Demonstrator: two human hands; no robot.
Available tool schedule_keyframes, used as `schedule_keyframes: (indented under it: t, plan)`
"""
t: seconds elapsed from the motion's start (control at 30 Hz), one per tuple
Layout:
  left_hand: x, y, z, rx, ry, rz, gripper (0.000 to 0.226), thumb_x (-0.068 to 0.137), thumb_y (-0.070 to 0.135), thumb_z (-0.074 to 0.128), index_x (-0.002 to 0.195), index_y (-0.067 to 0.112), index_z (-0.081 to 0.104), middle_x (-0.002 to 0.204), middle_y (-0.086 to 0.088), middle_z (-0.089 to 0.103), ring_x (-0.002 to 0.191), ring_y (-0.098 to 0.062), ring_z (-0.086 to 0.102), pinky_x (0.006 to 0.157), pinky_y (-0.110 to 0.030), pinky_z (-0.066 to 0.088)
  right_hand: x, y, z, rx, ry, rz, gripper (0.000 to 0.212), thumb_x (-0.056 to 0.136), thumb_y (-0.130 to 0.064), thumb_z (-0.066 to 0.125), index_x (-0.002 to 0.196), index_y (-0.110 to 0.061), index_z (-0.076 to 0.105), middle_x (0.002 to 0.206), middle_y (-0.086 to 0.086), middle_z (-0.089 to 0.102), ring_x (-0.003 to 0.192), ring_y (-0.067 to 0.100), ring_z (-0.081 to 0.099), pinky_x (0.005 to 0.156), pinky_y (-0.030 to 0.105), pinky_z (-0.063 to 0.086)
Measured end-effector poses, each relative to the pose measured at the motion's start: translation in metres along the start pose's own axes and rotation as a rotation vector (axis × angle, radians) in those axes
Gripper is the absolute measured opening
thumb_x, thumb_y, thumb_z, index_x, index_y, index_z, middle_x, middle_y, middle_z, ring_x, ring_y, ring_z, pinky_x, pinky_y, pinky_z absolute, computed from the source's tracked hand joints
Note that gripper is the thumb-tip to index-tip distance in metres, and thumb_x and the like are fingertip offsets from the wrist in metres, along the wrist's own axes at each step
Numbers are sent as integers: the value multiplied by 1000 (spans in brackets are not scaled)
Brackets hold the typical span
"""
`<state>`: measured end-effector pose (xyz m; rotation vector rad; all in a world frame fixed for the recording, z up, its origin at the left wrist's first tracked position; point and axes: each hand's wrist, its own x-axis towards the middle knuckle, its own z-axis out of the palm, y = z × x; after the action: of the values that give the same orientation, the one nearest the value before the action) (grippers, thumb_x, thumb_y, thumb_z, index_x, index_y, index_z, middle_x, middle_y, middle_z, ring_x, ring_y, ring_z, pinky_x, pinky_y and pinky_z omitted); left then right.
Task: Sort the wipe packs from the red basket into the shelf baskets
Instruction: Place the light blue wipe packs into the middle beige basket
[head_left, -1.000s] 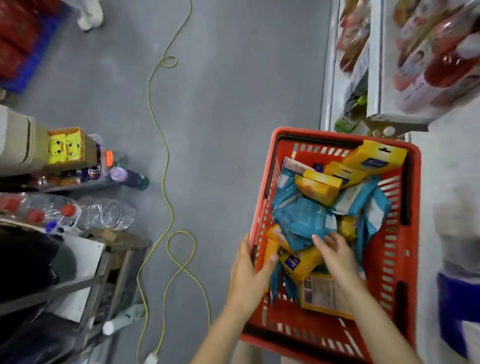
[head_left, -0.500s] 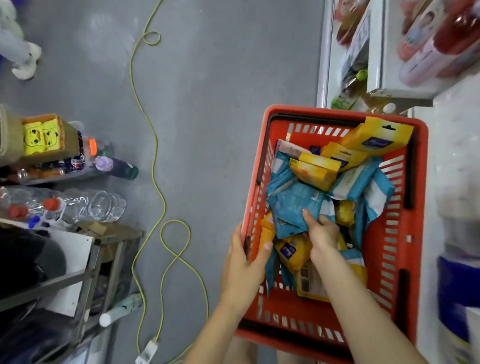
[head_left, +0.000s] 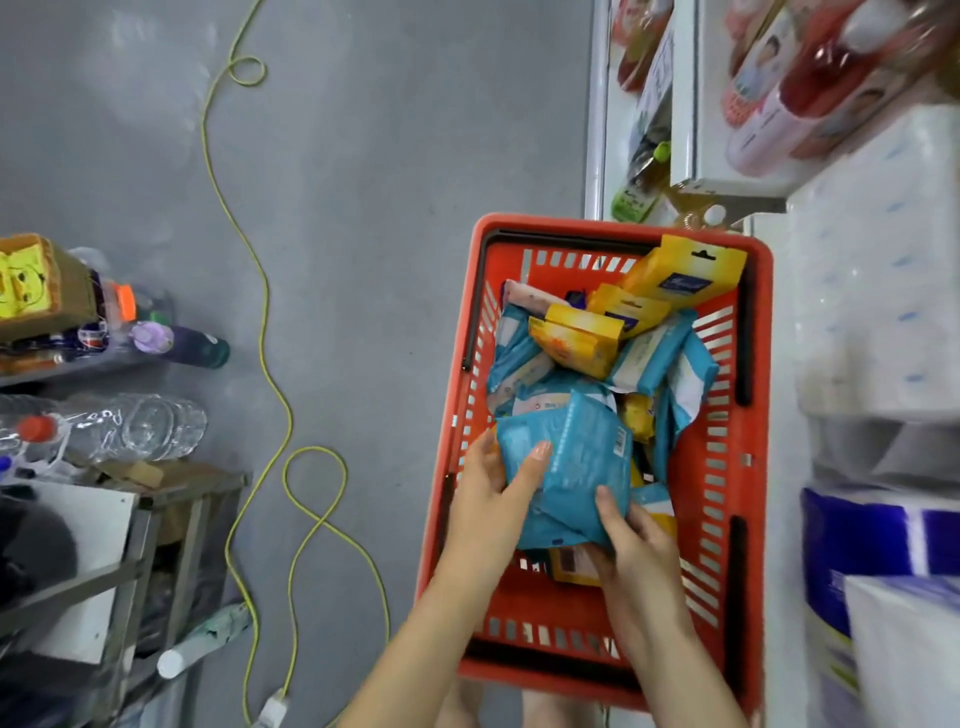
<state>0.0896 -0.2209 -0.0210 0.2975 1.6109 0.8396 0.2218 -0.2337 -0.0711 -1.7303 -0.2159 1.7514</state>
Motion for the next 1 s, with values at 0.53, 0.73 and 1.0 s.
schedule_keyframes:
  t: [0.53,0.73,1.0]
  plan:
    - [-124,99,-4,-334,-297,-38,48,64,8,71,111,3,65,104,-18,72,89,-30,71,67,-39,59,-154,-118,8,-7,-233,-332,24,70,-19,68,92,-12,73,100,10,73,96,26,68,76,31,58]
    - [-202,134,-3,-615,-653,-233,87,43,18,95,123,4,63,123,-22,63,108,-39,63,74,-51,57,-255,-153,-9,-18,-156,-481,31,72,-19,66,100,-8,67,100,14,73,93,29,69,77,37,57]
    - [-285,156,-17,-231,-900,-207,33,70,35,62,88,12,78,104,-14,72,89,-27,71,76,-43,58,-388,-118,-40,78,112,-663,25,76,-14,63,100,-13,68,92,6,75,75,17,72,56,24,55]
